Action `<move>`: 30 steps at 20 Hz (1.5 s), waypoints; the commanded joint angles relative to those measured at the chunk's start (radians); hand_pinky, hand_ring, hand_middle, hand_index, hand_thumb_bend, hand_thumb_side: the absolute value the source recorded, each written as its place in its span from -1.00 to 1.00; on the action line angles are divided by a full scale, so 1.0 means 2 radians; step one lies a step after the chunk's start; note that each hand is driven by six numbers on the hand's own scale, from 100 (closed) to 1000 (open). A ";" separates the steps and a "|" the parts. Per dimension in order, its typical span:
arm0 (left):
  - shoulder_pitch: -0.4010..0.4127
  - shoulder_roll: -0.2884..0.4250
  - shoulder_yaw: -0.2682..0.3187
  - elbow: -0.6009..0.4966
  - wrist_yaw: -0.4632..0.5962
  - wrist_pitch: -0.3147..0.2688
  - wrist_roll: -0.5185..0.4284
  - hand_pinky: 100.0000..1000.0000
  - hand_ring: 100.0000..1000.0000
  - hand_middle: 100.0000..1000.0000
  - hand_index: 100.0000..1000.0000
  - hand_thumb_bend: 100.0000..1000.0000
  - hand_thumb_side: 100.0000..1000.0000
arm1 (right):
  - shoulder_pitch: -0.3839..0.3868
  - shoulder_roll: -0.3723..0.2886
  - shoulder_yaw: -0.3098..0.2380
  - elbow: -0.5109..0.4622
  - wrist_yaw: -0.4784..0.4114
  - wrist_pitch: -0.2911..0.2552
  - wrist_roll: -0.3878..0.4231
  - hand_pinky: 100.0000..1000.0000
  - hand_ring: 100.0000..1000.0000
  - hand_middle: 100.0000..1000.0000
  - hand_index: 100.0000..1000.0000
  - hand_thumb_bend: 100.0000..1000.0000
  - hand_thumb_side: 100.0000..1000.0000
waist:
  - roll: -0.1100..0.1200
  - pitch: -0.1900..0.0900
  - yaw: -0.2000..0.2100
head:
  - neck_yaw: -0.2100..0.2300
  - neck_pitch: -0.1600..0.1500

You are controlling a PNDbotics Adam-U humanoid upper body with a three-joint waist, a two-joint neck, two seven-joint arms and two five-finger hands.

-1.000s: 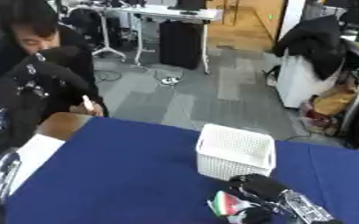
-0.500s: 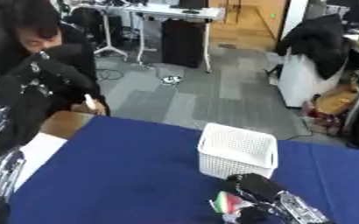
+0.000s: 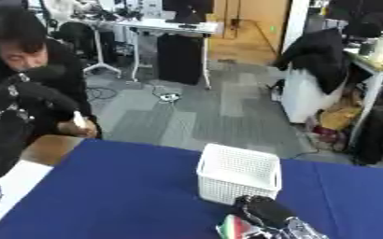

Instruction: Pick up objects on the table and place them in the box.

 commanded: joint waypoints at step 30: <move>-0.005 0.013 0.003 -0.004 0.002 -0.001 -0.001 0.20 0.20 0.52 0.36 -0.82 0.96 | -0.045 -0.089 -0.037 -0.137 -0.322 0.022 -0.113 -1.00 -1.00 -0.78 -0.54 0.06 0.04 | 0.000 -0.010 -0.005 | 0.045 0.015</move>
